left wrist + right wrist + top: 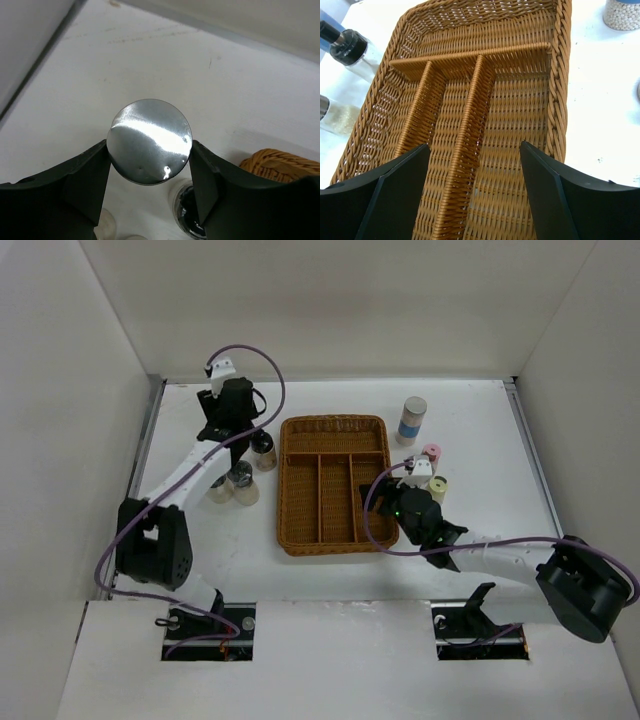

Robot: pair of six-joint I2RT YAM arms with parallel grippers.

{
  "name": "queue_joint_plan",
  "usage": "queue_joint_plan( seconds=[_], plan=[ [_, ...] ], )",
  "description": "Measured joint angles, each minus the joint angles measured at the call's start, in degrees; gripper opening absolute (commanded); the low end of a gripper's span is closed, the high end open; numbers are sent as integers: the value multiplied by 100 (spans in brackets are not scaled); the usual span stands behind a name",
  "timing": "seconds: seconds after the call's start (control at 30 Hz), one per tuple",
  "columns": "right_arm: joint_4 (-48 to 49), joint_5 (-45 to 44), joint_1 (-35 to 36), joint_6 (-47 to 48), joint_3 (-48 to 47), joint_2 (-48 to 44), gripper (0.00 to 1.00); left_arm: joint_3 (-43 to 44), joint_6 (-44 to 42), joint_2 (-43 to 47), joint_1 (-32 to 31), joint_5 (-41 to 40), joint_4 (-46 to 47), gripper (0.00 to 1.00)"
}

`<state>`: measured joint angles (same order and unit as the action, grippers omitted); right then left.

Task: Organize the condiment bottles

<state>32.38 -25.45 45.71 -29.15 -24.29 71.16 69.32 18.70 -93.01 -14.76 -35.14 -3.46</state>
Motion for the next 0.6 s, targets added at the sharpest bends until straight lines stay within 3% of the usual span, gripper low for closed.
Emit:
queue_joint_plan(
  seconds=[0.27,0.6],
  plan=[
    [48,-2,-55,-4,2,-72,78,214,-398,1163,-988,-319,542,39],
    [111,-7,-177,-24,90,-293,78,544,-367,-17,-1915,238,837,39]
  ],
)
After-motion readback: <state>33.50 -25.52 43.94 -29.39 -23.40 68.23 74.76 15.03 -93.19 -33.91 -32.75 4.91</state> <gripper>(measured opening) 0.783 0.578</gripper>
